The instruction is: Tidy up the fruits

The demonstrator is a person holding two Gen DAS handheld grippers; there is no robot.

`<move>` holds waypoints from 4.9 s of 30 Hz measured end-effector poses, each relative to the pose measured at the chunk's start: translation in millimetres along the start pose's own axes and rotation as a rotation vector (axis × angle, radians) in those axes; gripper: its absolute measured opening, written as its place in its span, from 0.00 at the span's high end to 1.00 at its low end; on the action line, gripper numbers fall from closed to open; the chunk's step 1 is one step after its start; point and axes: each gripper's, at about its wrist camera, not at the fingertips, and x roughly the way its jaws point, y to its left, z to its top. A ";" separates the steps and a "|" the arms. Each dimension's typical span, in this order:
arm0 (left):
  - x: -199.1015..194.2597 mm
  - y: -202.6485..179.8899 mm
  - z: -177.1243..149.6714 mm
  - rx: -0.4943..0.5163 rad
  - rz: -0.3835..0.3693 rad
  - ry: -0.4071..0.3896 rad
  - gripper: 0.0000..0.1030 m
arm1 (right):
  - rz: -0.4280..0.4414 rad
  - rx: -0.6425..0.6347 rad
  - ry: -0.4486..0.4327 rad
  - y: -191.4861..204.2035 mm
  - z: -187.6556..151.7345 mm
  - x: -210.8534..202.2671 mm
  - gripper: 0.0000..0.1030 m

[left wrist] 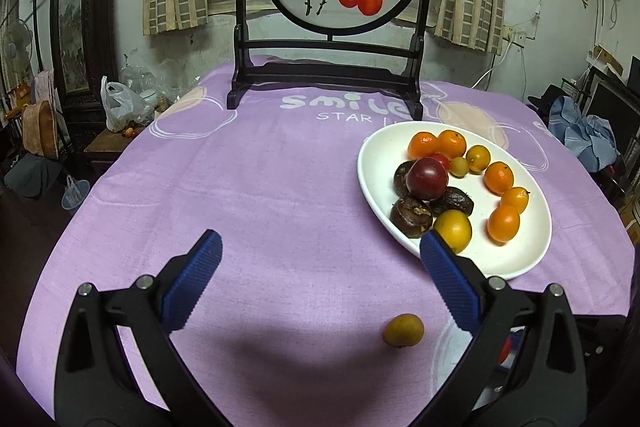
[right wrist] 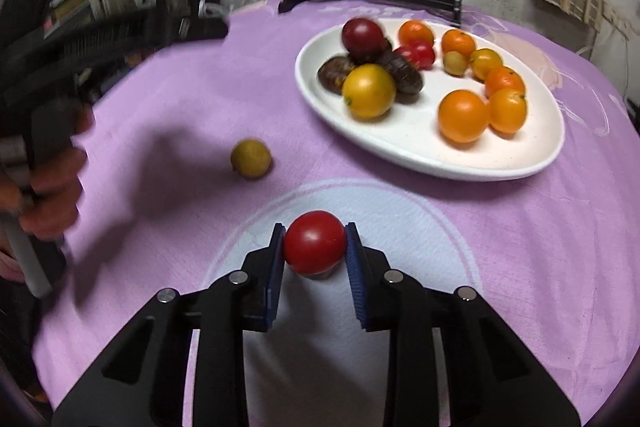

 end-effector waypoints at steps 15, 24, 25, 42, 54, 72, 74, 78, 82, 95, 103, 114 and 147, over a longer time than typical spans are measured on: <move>7.3 -51.9 -45.0 0.269 -0.189 0.134 0.32 | -0.038 0.184 -0.099 -47.9 -8.3 -41.1 0.71; 23.8 -54.5 -53.5 0.278 -0.190 0.198 0.48 | -0.039 0.187 -0.090 -47.8 -10.2 -41.1 0.71; 24.4 -55.7 -54.8 0.284 -0.192 0.203 0.52 | -0.039 0.187 -0.090 -47.7 -10.2 -41.0 0.71; 37.5 -51.2 -57.6 0.262 -0.179 0.246 0.73 | -0.039 0.182 -0.088 -46.5 -11.8 -42.8 0.71; -4.3 -58.5 -26.2 0.182 -0.272 0.075 0.73 | -0.037 0.175 -0.245 -51.6 6.4 -62.2 0.71; 70.4 -101.3 56.8 0.106 -0.180 0.030 0.08 | -0.068 0.192 -0.261 -104.3 67.1 -16.9 0.46; 58.5 -99.7 54.8 0.120 -0.131 -0.013 0.06 | -0.049 0.205 -0.257 -105.0 63.5 -22.6 0.45; 45.2 -96.1 50.5 0.110 -0.137 0.012 0.04 | -0.046 0.196 -0.255 -97.1 53.2 -38.1 0.42; 24.7 -88.1 30.5 0.134 -0.098 0.010 0.02 | -0.043 0.171 -0.250 -83.4 30.8 -53.1 0.40; -16.6 -19.3 -29.9 0.037 -0.011 0.037 0.02 | -0.143 0.078 -0.098 -58.4 -28.3 -60.0 0.40; -16.8 -8.1 -28.0 -0.017 -0.017 0.048 0.02 | -0.130 0.228 -0.142 -95.2 -30.7 -73.5 0.40; -28.2 -34.6 -32.1 0.097 -0.016 0.038 0.02 | -0.134 0.130 -0.158 -59.3 -29.8 -85.2 0.38; -44.3 -51.9 -45.2 0.172 -0.037 0.021 0.02 | -0.143 0.089 -0.177 -40.7 -37.0 -94.0 0.38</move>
